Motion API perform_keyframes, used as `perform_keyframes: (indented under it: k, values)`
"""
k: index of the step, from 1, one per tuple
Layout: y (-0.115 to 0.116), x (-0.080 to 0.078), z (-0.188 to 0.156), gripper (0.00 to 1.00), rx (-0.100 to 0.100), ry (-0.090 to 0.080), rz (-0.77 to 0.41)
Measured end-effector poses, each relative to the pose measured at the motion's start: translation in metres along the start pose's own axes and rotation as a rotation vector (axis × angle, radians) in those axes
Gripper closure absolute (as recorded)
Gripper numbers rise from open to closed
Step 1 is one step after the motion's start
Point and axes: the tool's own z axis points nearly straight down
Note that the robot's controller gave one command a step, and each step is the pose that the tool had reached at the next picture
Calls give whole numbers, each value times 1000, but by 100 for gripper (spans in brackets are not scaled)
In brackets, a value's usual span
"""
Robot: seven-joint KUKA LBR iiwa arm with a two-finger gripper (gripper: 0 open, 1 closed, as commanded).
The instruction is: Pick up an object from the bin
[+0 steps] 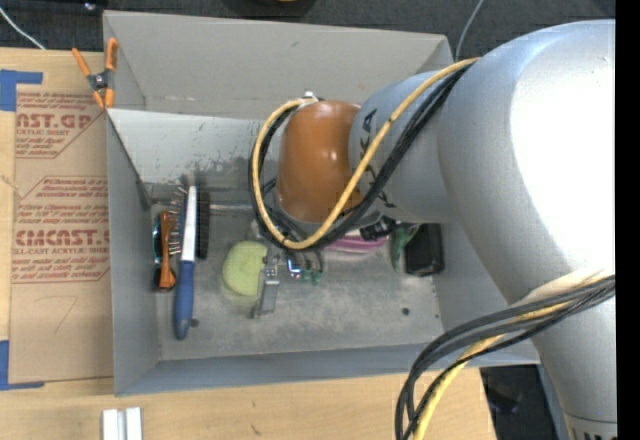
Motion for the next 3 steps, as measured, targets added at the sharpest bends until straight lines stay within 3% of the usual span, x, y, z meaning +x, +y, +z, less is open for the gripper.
perform_keyframes:
  k: [1,2,3]
  values:
    - [5,5,-4,0,-2,-17,-15]
    - [1,0,0,100,-1,-1,-1]
    - [1,0,0,100,-1,-1,-1]
